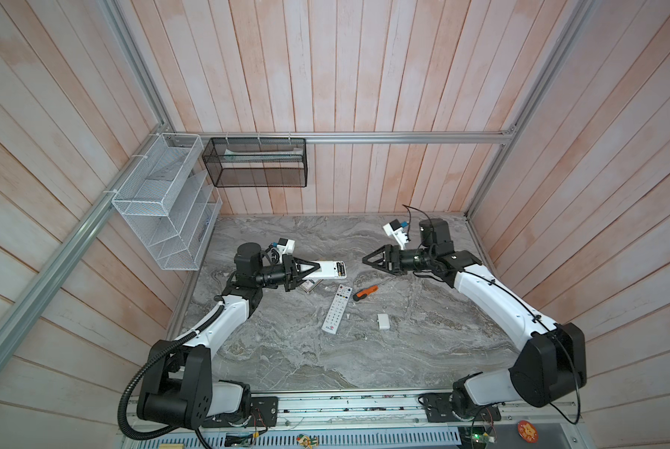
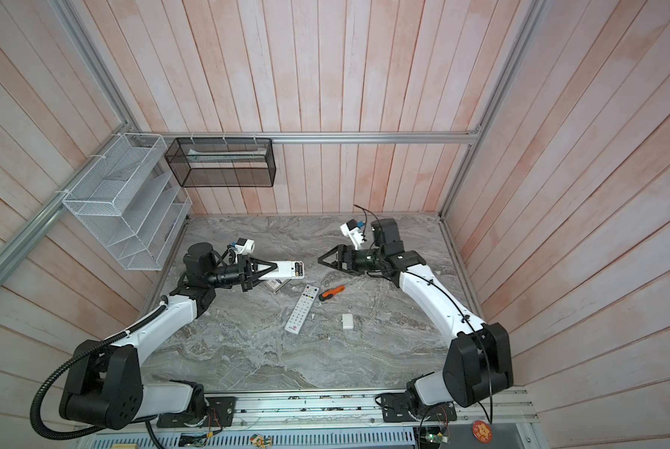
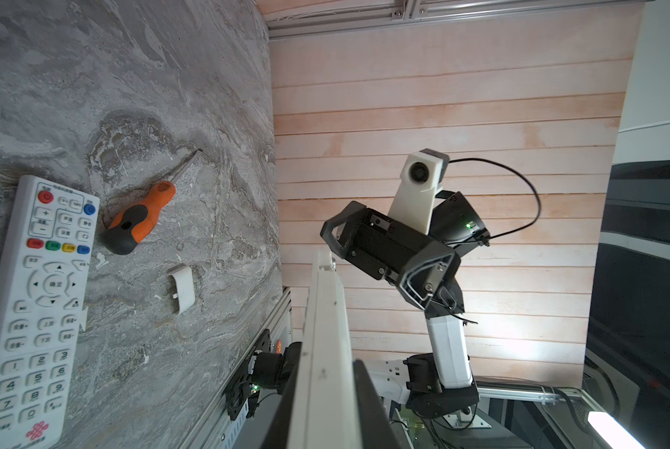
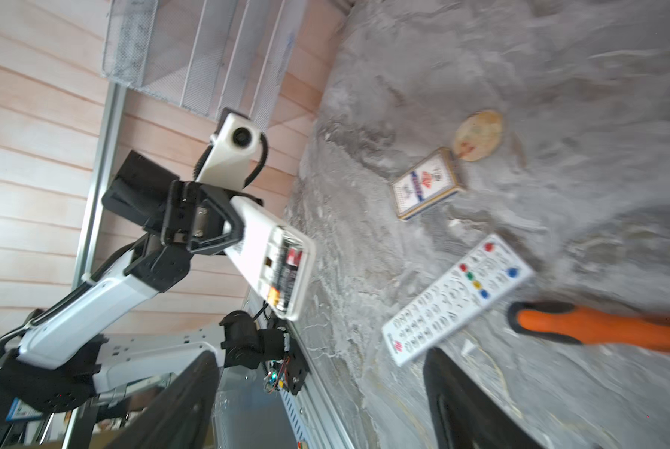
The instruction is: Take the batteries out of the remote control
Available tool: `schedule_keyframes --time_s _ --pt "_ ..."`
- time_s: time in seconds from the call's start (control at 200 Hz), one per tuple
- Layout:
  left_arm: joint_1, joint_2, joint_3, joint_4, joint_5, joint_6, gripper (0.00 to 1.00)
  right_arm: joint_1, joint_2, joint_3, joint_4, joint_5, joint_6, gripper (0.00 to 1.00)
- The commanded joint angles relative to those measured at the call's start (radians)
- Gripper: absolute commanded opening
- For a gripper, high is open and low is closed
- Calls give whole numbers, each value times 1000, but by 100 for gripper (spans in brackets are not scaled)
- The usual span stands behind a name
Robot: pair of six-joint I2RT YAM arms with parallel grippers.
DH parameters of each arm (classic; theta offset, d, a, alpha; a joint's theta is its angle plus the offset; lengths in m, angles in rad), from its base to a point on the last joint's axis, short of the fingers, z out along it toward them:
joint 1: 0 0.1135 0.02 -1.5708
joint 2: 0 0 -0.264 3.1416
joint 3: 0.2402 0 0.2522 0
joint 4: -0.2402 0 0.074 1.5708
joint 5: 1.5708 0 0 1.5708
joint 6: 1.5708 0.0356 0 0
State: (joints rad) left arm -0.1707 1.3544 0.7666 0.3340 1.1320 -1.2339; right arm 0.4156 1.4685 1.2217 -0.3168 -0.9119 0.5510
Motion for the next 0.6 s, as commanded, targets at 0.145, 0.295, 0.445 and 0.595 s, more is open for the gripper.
schedule_keyframes --time_s 0.145,0.295,0.445,0.595 --pt "4 8 -2 73 64 3 0 106 108 91 13 -50 47 83" --pt "4 3 -4 103 66 -16 0 128 148 112 8 -41 51 81" --pt "1 -4 -7 112 66 -21 0 152 167 116 28 -63 61 78" --pt "-12 -5 -20 133 57 -33 0 164 174 104 89 -99 93 72"
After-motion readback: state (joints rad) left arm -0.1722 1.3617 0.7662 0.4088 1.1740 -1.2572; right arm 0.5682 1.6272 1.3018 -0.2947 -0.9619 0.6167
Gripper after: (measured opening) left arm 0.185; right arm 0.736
